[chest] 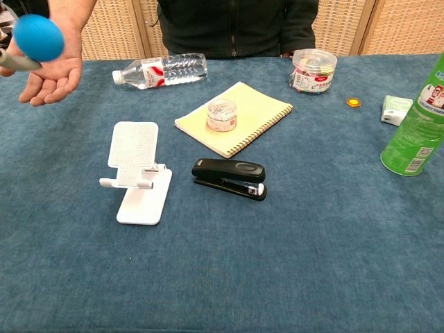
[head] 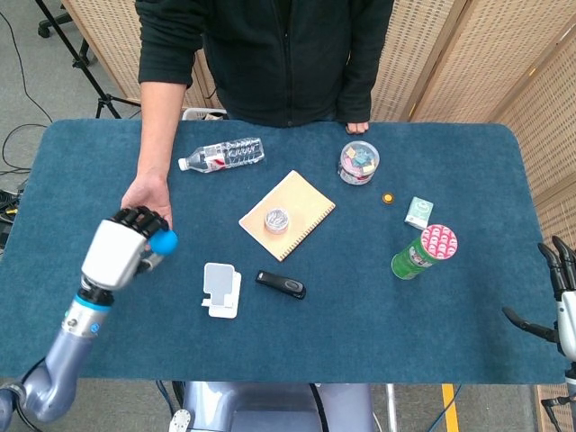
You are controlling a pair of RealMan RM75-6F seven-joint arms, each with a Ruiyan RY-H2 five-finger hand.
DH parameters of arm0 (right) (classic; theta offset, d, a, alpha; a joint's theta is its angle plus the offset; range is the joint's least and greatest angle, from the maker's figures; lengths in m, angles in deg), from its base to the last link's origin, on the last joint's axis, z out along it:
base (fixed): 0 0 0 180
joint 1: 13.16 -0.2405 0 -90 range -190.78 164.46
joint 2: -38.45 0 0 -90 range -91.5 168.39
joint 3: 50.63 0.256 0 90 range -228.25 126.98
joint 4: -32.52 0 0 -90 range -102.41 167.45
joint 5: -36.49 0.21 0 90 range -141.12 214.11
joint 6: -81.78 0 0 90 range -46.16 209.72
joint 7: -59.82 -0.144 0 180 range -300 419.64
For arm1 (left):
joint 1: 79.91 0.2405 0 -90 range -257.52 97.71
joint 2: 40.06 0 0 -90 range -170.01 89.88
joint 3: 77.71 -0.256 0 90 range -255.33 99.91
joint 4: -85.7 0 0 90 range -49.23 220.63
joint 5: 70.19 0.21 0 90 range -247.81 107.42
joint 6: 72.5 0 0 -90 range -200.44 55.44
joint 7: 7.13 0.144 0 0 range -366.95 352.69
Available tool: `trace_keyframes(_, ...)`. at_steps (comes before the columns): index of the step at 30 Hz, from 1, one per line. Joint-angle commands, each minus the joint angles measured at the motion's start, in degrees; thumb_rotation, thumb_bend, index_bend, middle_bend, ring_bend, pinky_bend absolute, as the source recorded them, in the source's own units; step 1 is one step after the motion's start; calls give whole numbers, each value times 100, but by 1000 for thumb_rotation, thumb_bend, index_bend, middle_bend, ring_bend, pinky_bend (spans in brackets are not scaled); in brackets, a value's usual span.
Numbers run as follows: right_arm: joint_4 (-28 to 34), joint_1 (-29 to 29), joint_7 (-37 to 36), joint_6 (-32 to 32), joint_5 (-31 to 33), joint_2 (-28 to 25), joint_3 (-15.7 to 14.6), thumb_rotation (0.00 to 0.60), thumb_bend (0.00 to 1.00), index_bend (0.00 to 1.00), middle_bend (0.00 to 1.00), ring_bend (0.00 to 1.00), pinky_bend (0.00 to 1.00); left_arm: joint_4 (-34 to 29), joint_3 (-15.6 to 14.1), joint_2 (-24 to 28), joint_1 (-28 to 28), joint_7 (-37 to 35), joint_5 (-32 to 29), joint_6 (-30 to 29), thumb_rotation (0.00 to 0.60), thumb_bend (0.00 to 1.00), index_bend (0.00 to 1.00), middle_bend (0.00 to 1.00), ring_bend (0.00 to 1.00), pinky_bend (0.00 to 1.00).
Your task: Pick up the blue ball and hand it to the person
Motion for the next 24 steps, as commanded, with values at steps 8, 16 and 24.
trace_keyframes(8, 9, 1, 24, -6, -2, 5, -1, 600, 0, 0, 0, 0, 0, 900, 8, -101, -251, -178, -553, 500, 600, 56, 618, 534, 388, 513)
trace_keyframes(16, 9, -2, -35, 24, 39, -15, 14, 600, 0, 0, 0, 0, 0, 563, 35, 2, -187, -155, -970, 542, 600, 0, 0, 0, 0, 24)
trace_keyframes(24, 24, 7, -67, 10, 27, -32, 12, 600, 0, 0, 0, 0, 0, 81, -79, 496, 168, -811, -808, 57, 600, 0, 0, 0, 0, 2)
